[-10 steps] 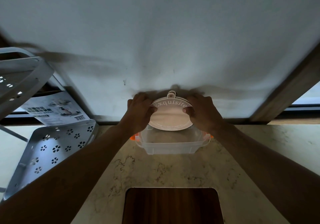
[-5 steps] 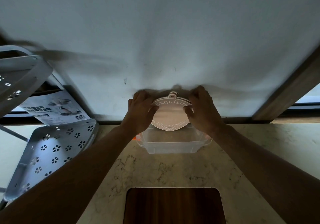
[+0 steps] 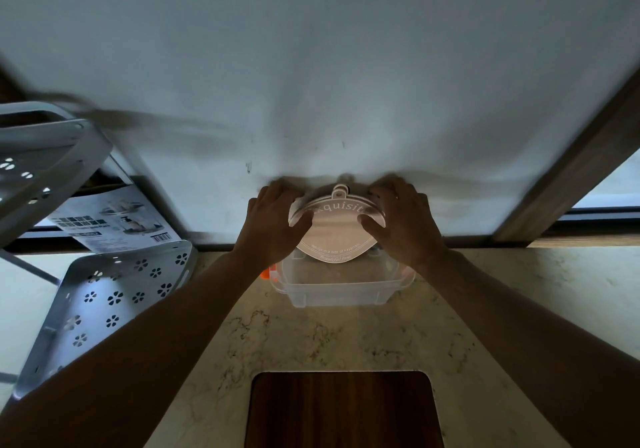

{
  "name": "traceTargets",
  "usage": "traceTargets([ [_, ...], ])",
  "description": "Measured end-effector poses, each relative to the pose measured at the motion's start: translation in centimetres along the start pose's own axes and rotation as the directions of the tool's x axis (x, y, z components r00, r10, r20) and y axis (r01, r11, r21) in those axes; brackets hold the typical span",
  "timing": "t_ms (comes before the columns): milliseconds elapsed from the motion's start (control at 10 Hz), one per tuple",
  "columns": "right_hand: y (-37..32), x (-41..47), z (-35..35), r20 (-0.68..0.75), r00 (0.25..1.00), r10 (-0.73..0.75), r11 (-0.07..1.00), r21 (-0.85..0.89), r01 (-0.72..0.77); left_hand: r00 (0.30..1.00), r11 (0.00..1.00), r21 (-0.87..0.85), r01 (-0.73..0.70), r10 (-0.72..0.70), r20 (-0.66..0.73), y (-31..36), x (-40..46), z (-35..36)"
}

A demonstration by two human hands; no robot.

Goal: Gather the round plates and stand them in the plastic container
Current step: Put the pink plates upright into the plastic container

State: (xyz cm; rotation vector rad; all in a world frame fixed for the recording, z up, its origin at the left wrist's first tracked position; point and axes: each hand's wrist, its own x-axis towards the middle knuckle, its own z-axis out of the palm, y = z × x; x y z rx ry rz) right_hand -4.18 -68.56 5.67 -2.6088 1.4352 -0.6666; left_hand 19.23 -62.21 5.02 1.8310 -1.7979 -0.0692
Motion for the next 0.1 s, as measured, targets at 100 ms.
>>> traceTargets([
  [100,-0.04,-0.36,-0.55,0.024,0.999,0.023,1.000,0.018,-0.024,1.000,1.000,-0.021,0.019,-0.019,0.001,0.47,-0.33,-1.27],
])
